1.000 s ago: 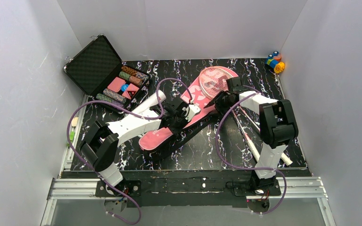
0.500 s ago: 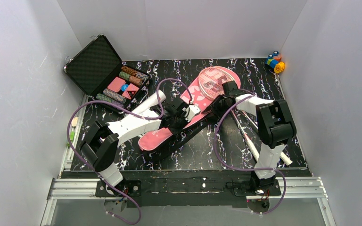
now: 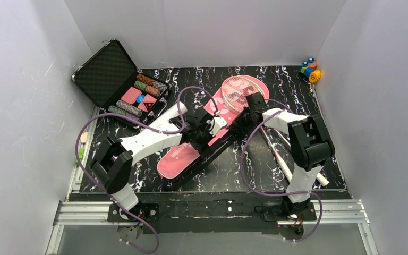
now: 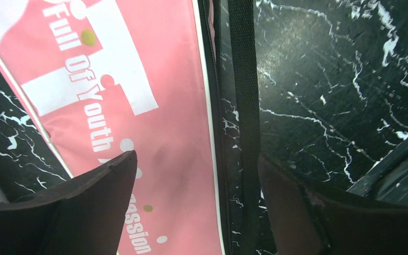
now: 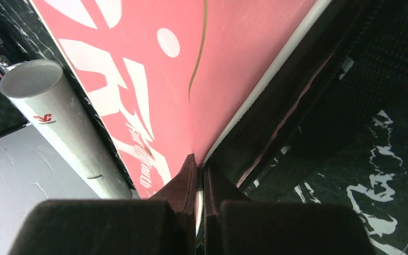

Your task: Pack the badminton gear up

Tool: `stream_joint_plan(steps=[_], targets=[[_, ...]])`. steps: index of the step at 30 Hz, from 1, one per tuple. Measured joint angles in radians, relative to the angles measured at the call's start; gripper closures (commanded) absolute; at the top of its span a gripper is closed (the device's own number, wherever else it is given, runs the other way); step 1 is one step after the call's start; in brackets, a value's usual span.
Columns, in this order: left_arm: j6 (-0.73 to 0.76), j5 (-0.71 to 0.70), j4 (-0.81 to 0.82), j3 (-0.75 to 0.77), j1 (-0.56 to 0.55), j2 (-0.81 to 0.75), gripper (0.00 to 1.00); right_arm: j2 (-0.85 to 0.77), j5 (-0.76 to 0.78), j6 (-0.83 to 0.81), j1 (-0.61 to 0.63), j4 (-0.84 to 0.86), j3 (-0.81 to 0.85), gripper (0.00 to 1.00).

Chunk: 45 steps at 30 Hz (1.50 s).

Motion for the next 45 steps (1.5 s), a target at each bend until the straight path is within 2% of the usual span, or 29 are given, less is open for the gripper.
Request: stream_joint_plan(steps=[7, 12, 14, 16, 18, 20, 21, 22, 23, 24, 26, 27, 31, 34, 40, 45], targets=[[-0.009, 0.002, 0.010, 0.086, -0.006, 0.023, 0.15, -0.054, 0.005, 0.003, 0.001, -0.002, -0.009, 0.99], [0.011, -0.020, 0.055, 0.135, -0.019, 0.095, 0.15, -0.080, 0.002, 0.005, 0.002, -0.008, -0.009, 0.99], [0.028, -0.042, 0.073, 0.137, -0.022, 0.135, 0.17, -0.082, 0.000, 0.004, 0.002, -0.013, -0.009, 0.99], [0.042, -0.062, 0.085, 0.137, -0.023, 0.169, 0.23, -0.082, -0.002, 0.004, 0.003, -0.020, -0.009, 0.99], [0.057, -0.087, 0.093, 0.136, -0.024, 0.200, 0.33, -0.082, -0.003, 0.002, 0.003, -0.028, -0.009, 0.99], [0.074, -0.114, 0.109, 0.136, -0.024, 0.216, 0.56, -0.082, -0.009, 0.001, 0.003, -0.030, -0.009, 0.99], [0.084, -0.129, 0.118, 0.136, -0.024, 0.220, 0.71, -0.082, -0.013, 0.001, 0.003, -0.031, -0.009, 0.99], [0.101, -0.143, 0.125, 0.136, -0.024, 0.221, 0.84, -0.082, -0.014, 0.000, 0.003, -0.030, -0.009, 0.94], [0.097, -0.151, 0.129, 0.136, -0.024, 0.221, 0.94, -0.082, -0.015, -0.001, 0.003, -0.030, -0.008, 0.80], [0.113, -0.169, 0.138, 0.136, -0.024, 0.221, 1.00, -0.082, -0.014, -0.005, 0.003, -0.032, -0.006, 0.67], [0.122, -0.191, 0.146, 0.136, -0.027, 0.221, 1.00, -0.084, -0.015, -0.023, -0.002, -0.055, 0.005, 0.46], [0.128, -0.204, 0.151, 0.134, -0.028, 0.221, 1.00, -0.087, -0.019, -0.040, -0.008, -0.077, 0.015, 0.39], [0.135, -0.237, 0.165, 0.114, -0.028, 0.217, 1.00, -0.126, -0.013, -0.137, -0.050, -0.179, 0.080, 0.30], [0.134, -0.243, 0.165, 0.111, -0.026, 0.210, 1.00, -0.161, 0.032, -0.205, -0.108, -0.260, 0.127, 0.20], [0.125, -0.243, 0.160, 0.111, -0.026, 0.205, 1.00, -0.172, 0.309, -0.399, -0.141, -0.481, 0.210, 0.16], [0.111, -0.241, 0.157, 0.111, -0.026, 0.205, 1.00, -0.096, 0.483, -0.570, -0.116, -0.624, 0.301, 0.22]])
